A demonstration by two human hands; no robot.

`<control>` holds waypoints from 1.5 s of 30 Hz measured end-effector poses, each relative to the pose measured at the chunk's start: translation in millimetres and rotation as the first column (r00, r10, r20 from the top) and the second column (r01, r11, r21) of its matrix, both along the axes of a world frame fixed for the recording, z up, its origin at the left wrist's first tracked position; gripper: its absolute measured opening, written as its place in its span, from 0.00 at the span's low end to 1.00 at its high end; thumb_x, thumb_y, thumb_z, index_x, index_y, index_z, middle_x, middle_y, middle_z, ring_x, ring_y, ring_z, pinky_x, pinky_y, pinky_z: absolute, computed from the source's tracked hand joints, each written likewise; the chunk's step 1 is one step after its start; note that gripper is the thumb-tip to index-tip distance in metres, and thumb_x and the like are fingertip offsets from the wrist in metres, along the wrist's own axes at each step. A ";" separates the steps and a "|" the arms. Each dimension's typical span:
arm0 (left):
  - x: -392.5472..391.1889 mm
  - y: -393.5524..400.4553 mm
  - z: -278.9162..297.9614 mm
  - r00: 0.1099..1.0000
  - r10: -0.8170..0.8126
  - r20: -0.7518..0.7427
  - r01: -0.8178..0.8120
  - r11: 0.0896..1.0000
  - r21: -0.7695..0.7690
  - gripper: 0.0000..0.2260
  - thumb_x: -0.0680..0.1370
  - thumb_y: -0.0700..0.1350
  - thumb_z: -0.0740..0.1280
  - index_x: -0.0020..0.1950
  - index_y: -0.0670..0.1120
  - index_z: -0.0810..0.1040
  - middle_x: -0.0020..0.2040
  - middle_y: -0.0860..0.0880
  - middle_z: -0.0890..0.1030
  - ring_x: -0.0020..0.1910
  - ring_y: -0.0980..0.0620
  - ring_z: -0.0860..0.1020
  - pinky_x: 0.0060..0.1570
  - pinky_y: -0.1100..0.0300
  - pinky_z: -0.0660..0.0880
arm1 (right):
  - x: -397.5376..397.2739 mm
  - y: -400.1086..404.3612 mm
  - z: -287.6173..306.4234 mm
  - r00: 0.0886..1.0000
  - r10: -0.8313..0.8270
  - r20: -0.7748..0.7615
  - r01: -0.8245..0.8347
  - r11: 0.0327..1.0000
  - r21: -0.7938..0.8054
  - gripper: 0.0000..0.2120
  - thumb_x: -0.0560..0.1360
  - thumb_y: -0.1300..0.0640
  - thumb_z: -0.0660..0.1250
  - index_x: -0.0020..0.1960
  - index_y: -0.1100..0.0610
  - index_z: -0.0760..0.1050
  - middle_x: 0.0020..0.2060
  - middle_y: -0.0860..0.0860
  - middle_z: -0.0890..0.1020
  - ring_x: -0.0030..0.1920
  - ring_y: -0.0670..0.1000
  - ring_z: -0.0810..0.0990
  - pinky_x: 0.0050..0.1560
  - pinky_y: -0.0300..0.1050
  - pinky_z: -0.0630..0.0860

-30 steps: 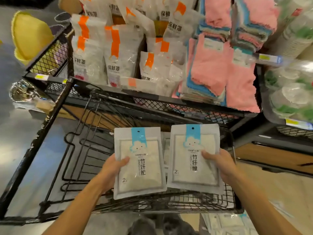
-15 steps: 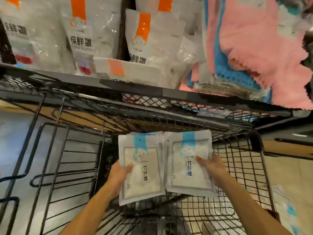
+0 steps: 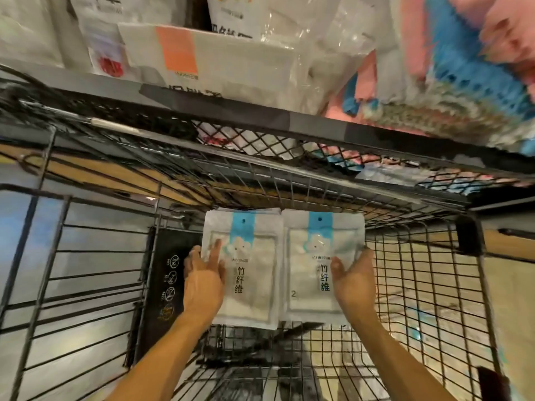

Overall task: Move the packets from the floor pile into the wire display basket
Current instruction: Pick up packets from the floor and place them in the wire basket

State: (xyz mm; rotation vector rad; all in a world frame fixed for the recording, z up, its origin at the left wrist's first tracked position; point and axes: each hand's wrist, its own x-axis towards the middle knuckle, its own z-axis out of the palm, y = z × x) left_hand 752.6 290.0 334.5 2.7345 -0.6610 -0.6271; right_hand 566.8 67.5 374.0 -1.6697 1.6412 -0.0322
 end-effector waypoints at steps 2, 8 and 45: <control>-1.6 -1.1 -4.9 0.992 -0.116 0.050 0.107 0.981 0.164 0.28 0.74 0.43 0.76 0.73 0.43 0.75 0.67 0.28 0.70 0.60 0.29 0.70 0.51 0.34 0.77 | -0.4 0.8 2.9 0.978 0.109 -0.178 -0.133 0.983 -0.128 0.30 0.75 0.51 0.75 0.69 0.58 0.63 0.59 0.57 0.77 0.59 0.59 0.79 0.58 0.59 0.80; 1.1 -21.4 51.5 0.976 -0.187 0.109 0.163 0.968 0.193 0.28 0.83 0.55 0.60 0.81 0.46 0.62 0.79 0.37 0.62 0.76 0.37 0.63 0.70 0.42 0.67 | -3.5 -11.5 29.6 0.868 0.329 -0.373 -0.409 0.898 -0.160 0.39 0.78 0.40 0.68 0.80 0.58 0.59 0.75 0.61 0.67 0.76 0.62 0.65 0.75 0.62 0.64; -150.3 -41.9 444.7 0.653 -0.621 0.435 0.710 0.701 -0.066 0.29 0.84 0.62 0.50 0.84 0.52 0.54 0.84 0.50 0.56 0.83 0.49 0.52 0.80 0.49 0.49 | -221.6 83.8 412.6 0.952 0.051 -0.301 -0.235 0.751 -0.617 0.35 0.80 0.31 0.55 0.80 0.50 0.64 0.79 0.53 0.66 0.79 0.56 0.62 0.80 0.57 0.55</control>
